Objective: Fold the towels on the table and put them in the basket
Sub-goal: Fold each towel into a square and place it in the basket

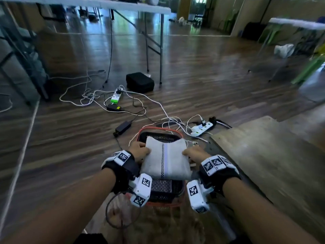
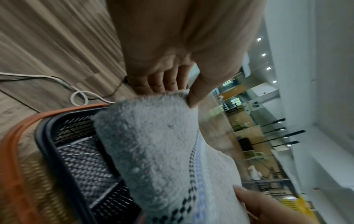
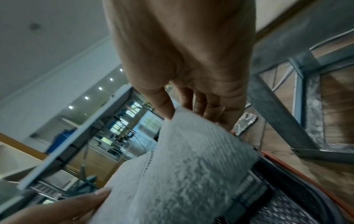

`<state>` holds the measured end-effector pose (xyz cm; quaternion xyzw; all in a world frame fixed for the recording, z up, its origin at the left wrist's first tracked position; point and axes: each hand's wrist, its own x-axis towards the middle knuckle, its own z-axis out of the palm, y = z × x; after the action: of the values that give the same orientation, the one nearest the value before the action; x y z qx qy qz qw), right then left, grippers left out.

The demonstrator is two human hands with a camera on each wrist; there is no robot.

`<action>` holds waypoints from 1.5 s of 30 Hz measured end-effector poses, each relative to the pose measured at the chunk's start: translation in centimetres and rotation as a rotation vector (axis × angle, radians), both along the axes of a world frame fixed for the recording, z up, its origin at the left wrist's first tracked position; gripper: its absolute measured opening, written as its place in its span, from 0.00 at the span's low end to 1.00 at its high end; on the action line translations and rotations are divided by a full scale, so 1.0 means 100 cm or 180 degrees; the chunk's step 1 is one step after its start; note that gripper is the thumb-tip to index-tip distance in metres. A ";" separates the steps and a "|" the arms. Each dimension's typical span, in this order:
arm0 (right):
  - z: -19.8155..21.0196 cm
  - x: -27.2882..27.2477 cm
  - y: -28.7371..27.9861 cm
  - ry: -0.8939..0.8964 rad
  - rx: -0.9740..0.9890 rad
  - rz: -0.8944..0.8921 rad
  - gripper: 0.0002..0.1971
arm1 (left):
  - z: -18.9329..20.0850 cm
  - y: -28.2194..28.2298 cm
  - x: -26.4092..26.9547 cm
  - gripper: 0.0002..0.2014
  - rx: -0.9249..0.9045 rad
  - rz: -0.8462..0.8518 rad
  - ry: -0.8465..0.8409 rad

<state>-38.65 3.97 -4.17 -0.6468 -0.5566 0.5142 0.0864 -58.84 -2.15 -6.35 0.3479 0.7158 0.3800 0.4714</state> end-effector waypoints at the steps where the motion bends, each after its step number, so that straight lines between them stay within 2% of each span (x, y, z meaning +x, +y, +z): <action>1: -0.021 -0.006 0.010 -0.0124 -0.0094 0.0086 0.06 | -0.022 0.009 -0.004 0.14 -0.0152 -0.0055 0.0096; 5: -0.090 -0.029 0.045 -0.0462 -0.0283 0.0215 0.13 | -0.100 0.049 -0.016 0.15 -0.0549 -0.0074 0.0339; 9: -0.147 -0.049 0.093 -0.0553 -0.0257 0.0239 0.11 | -0.155 0.098 -0.031 0.06 -0.0643 -0.0048 0.0454; 13: -0.187 -0.068 0.136 -0.0461 -0.0001 0.0058 0.12 | -0.189 0.145 -0.043 0.13 -0.0461 0.0095 0.0604; 17: -0.215 -0.083 0.163 -0.0313 0.0165 -0.0112 0.13 | -0.209 0.176 -0.050 0.15 -0.0322 0.0096 0.0661; 23: -0.235 -0.090 0.180 -0.0460 0.0261 -0.0116 0.09 | -0.238 0.189 -0.057 0.12 -0.0462 0.0039 0.0802; 27: -0.243 -0.088 0.180 -0.0552 0.0343 -0.0117 0.10 | -0.243 0.191 -0.055 0.10 -0.0519 0.0151 0.0812; 29: -0.242 -0.094 0.175 -0.0714 0.0569 -0.0124 0.06 | -0.244 0.191 -0.053 0.16 -0.0461 0.0303 0.0861; 30: -0.241 -0.097 0.171 -0.0867 0.0819 -0.0124 0.09 | -0.245 0.189 -0.050 0.19 -0.0396 0.0331 0.0941; 31: -0.241 -0.100 0.166 -0.1063 0.1158 -0.0019 0.16 | -0.248 0.187 -0.047 0.22 -0.0250 0.0298 0.1082; 33: -0.245 -0.105 0.157 -0.1481 0.1931 0.0490 0.22 | -0.257 0.182 -0.040 0.25 0.0132 -0.0032 0.1557; 35: -0.255 -0.109 0.151 -0.1676 0.2341 0.0976 0.24 | -0.270 0.179 -0.035 0.27 0.0197 -0.0619 0.2099; 38: -0.276 -0.109 0.151 -0.1854 0.2067 0.1384 0.27 | -0.287 0.175 -0.031 0.28 -0.0167 -0.1231 0.2467; 40: -0.289 -0.108 0.150 -0.1950 0.1813 0.1496 0.28 | -0.296 0.175 -0.031 0.28 -0.0304 -0.1336 0.2521; 45: -0.314 -0.110 0.145 -0.1819 0.1710 0.1330 0.29 | -0.313 0.178 -0.033 0.28 -0.0288 -0.1493 0.2843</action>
<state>-49.63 18.51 -35.57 -0.5912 -0.7907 0.1583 -0.0116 -62.12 15.60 -37.64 0.6071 0.7659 0.0466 0.2066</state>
